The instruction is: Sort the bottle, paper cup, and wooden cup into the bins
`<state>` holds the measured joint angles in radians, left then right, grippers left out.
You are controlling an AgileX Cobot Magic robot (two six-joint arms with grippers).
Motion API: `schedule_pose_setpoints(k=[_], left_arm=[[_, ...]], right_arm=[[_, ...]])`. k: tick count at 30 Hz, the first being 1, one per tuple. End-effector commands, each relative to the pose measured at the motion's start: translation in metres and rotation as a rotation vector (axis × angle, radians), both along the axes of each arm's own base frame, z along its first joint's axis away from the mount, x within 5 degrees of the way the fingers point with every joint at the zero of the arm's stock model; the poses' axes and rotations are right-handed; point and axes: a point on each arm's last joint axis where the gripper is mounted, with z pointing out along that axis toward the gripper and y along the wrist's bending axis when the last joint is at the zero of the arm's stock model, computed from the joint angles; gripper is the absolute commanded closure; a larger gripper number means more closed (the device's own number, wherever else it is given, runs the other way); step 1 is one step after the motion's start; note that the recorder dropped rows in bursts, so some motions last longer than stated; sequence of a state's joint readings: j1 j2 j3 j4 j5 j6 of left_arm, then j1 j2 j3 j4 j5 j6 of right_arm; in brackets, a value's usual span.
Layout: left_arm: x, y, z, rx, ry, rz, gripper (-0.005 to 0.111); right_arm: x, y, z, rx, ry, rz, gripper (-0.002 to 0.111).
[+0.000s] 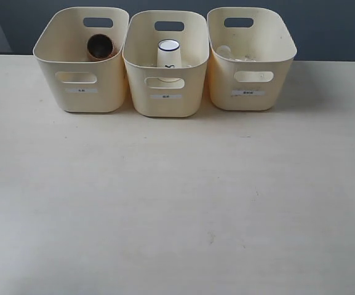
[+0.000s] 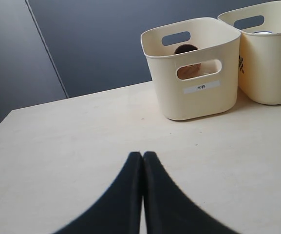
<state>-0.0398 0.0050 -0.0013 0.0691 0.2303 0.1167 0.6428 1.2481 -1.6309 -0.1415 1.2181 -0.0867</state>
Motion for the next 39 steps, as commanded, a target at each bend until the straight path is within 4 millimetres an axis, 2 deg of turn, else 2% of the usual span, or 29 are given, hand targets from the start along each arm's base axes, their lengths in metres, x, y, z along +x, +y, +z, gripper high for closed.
schedule_pose_setpoints(k=[1,9,15,19,29,39], left_arm=[[0.000,0.000,0.000,-0.002,-0.009,-0.003,0.107],[0.000,0.000,0.000,-0.002,-0.009,-0.003,0.107],[0.000,0.000,0.000,-0.002,-0.009,-0.003,0.107],[0.000,0.000,0.000,-0.002,-0.009,-0.003,0.107],[0.000,0.000,0.000,-0.002,-0.009,-0.003,0.107],[0.000,0.000,0.000,-0.002,-0.009,-0.003,0.107]], right_arm=[[-0.023,-0.025,-0.013,-0.015,-0.031,-0.059,0.109],[-0.063,-0.056,-0.051,0.062,-0.130,-0.078,0.109],[-0.083,-0.073,-0.091,0.128,-0.192,-0.113,0.109],[-0.091,-0.078,-0.113,0.170,-0.200,-0.121,0.109],[-0.100,-0.085,-0.119,0.218,-0.162,-0.166,0.109],[-0.095,-0.068,-0.167,0.311,-0.073,-0.121,0.109]])
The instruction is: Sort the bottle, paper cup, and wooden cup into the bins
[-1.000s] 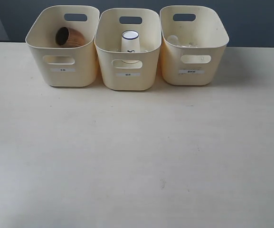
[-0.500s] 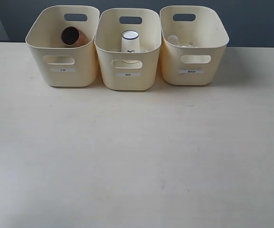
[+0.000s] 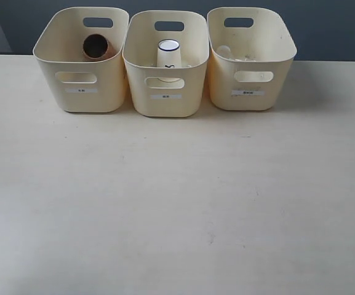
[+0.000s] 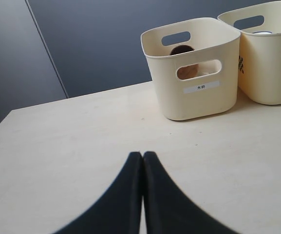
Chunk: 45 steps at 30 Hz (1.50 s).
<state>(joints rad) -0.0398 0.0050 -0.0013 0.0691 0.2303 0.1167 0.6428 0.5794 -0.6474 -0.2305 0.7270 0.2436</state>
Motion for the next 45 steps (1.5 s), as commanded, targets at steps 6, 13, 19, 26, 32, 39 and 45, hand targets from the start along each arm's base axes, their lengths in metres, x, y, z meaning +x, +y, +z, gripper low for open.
schedule_pose_setpoints(k=[6,13,19,26,32,39,45], left_arm=[[0.000,0.000,0.000,-0.002,-0.009,-0.003,0.107],[0.000,0.000,0.000,-0.002,-0.009,-0.003,0.107],[0.000,0.000,0.000,-0.002,-0.009,-0.003,0.107],[0.000,0.000,0.000,-0.002,-0.009,-0.003,0.107],[0.000,0.000,0.000,-0.002,-0.009,-0.003,0.107],[0.000,0.000,0.000,-0.002,-0.009,-0.003,0.107],[0.000,0.000,0.000,-0.002,-0.009,-0.003,0.107]], right_arm=[[0.002,0.010,-0.027,0.106,0.017,0.035,0.109],[0.004,0.014,-0.031,0.162,-0.034,0.053,0.109],[0.004,0.015,-0.062,0.155,-0.040,0.070,0.109],[0.001,0.015,-0.092,0.168,-0.061,0.093,0.109],[-0.002,0.014,-0.107,0.162,-0.061,0.104,0.109],[-0.007,0.010,-0.127,0.119,-0.030,0.113,0.109],[-0.011,0.009,-0.141,0.156,-0.070,0.134,0.109]])
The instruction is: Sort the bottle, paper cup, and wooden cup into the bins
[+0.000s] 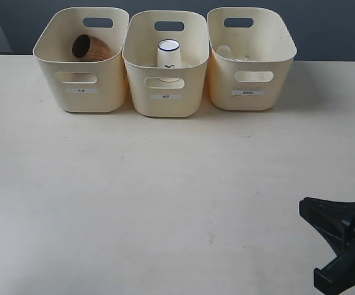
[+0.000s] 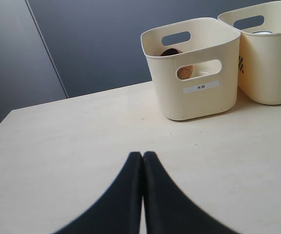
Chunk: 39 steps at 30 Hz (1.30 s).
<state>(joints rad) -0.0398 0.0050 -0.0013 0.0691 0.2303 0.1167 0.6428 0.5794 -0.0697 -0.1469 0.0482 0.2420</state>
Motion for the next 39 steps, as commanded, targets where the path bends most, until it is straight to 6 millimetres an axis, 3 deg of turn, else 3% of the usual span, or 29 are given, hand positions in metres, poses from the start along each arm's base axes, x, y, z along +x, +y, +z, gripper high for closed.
schedule_pose_setpoints(k=[1,13,21,33,39], left_arm=[[-0.0002,-0.0002,0.0003,-0.002,-0.009,-0.003,0.107],[-0.0002,-0.0002,0.0003,-0.002,-0.009,-0.003,0.107],[-0.0002,-0.0002,0.0003,-0.002,-0.009,-0.003,0.107],[-0.0002,-0.0002,0.0003,-0.002,-0.009,-0.003,0.107],[-0.0002,-0.0002,0.0003,-0.002,-0.009,-0.003,0.107]], right_arm=[[-0.0026,-0.0002,-0.0061,0.039,-0.062,0.020,0.109],[-0.0044,-0.0015,-0.0113,0.040,-0.045,0.015,0.109],[-0.0047,-0.0033,-0.0142,0.295,0.187,-0.169,0.109],[-0.0047,-0.0033,-0.0143,0.275,0.173,-0.158,0.109],[-0.0080,-0.0032,-0.0128,0.179,0.090,-0.071,0.109]])
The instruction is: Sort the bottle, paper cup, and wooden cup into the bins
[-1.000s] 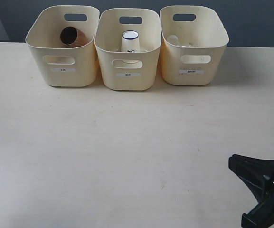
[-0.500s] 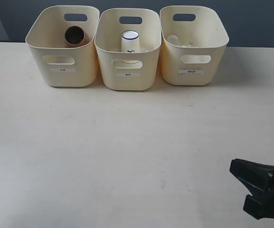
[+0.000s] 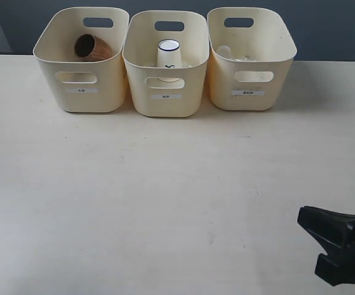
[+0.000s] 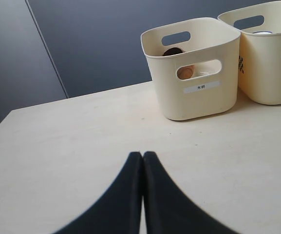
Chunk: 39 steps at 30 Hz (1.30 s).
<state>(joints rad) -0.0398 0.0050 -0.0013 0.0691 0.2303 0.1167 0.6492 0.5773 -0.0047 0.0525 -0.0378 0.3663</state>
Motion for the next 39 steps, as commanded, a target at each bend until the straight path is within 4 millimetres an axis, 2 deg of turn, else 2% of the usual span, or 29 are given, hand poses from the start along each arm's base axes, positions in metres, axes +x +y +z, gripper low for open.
schedule_pose_setpoints(k=[1,9,14,20,26,33,39], left_arm=[[0.000,0.000,0.000,-0.002,-0.009,-0.003,0.107],[0.000,0.000,0.000,-0.002,-0.009,-0.003,0.107],[0.000,0.000,0.000,-0.002,-0.009,-0.003,0.107],[0.000,0.000,0.000,-0.002,-0.009,-0.003,0.107],[0.000,0.000,0.000,-0.002,-0.008,-0.003,0.107],[0.000,0.000,0.000,-0.002,-0.008,-0.003,0.107],[0.000,0.000,0.000,-0.002,-0.008,-0.003,0.107]], right_arm=[[-0.004,-0.003,0.002,-0.072,-0.090,0.054,0.109],[-0.015,-0.012,0.016,-0.021,-0.255,0.055,0.109],[-0.021,-0.019,0.017,-0.044,-0.304,0.041,0.109],[-0.024,-0.035,0.007,-0.136,-0.222,-0.129,0.109],[-0.026,-0.051,0.010,-0.162,-0.278,-0.364,0.109],[-0.026,-0.063,0.008,-0.201,-0.239,-0.599,0.109],[-0.026,-0.066,0.008,-0.206,-0.238,-0.637,0.109]])
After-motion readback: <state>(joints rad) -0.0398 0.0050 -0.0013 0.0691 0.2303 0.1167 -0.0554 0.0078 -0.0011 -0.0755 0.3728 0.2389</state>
